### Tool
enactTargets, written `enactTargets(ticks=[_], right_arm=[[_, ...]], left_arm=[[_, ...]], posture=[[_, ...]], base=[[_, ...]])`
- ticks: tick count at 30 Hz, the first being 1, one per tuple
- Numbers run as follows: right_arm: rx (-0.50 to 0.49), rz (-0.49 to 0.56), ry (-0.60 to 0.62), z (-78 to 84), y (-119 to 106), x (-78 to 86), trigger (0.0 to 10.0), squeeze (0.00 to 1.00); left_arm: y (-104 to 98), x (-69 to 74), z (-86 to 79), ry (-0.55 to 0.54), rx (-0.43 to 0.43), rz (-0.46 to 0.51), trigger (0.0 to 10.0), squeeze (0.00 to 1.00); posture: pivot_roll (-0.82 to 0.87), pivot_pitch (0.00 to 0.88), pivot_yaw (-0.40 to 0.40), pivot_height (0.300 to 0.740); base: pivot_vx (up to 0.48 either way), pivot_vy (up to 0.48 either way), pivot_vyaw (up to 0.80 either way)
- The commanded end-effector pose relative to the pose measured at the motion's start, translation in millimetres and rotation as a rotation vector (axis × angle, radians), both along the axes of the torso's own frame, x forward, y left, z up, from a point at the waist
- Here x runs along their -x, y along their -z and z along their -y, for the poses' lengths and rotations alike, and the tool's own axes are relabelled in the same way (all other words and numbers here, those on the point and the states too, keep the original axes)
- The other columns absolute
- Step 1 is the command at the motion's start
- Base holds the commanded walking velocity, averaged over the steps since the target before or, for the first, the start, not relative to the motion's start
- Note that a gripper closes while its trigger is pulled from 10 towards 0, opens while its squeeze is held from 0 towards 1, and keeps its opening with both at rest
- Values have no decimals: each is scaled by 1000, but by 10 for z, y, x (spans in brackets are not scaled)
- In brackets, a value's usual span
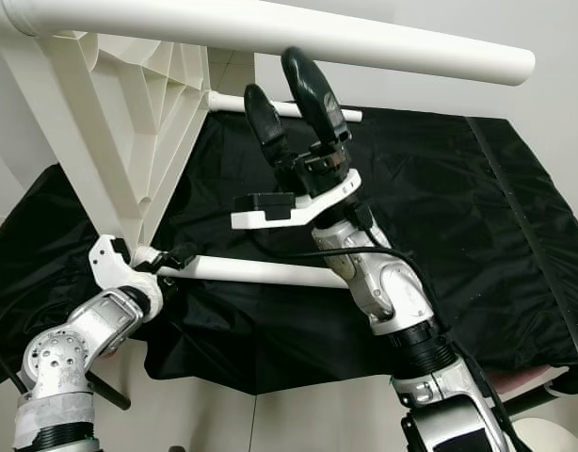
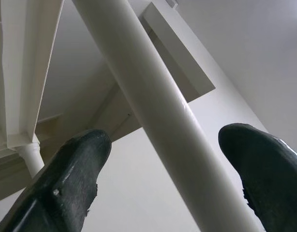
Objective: Building children table
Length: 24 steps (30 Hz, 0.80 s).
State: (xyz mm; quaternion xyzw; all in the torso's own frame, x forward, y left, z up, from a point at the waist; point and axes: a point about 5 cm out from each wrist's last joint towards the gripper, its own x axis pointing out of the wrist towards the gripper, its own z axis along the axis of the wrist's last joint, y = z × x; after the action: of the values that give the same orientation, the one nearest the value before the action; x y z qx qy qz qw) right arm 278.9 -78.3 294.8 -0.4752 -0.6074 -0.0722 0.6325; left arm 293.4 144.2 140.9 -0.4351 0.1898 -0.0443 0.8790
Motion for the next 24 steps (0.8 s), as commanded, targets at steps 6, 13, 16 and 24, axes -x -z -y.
enactTargets(ticks=[6,13,16,24], right_arm=[[-31,40,-27,-37,-258,21,10000,0],[-54,-41,-30,-123,-562,-50,10000,0],[-53,-81,-26,-154,-687,-65,10000,0],[27,-249,112,-206,-809,-181,10000,0]], left_arm=[[169,28,69,32,-2,-75,10000,0],[170,29,74,33,-2,-74,10000,0],[170,28,77,32,-4,-74,10000,0],[170,24,91,34,-4,-73,10000,0]], posture=[[-7,101,42,740],[-10,100,43,740],[-16,102,44,740],[-22,102,44,740]], base=[[0,0,0],[0,0,0],[0,0,0],[0,0,0]])
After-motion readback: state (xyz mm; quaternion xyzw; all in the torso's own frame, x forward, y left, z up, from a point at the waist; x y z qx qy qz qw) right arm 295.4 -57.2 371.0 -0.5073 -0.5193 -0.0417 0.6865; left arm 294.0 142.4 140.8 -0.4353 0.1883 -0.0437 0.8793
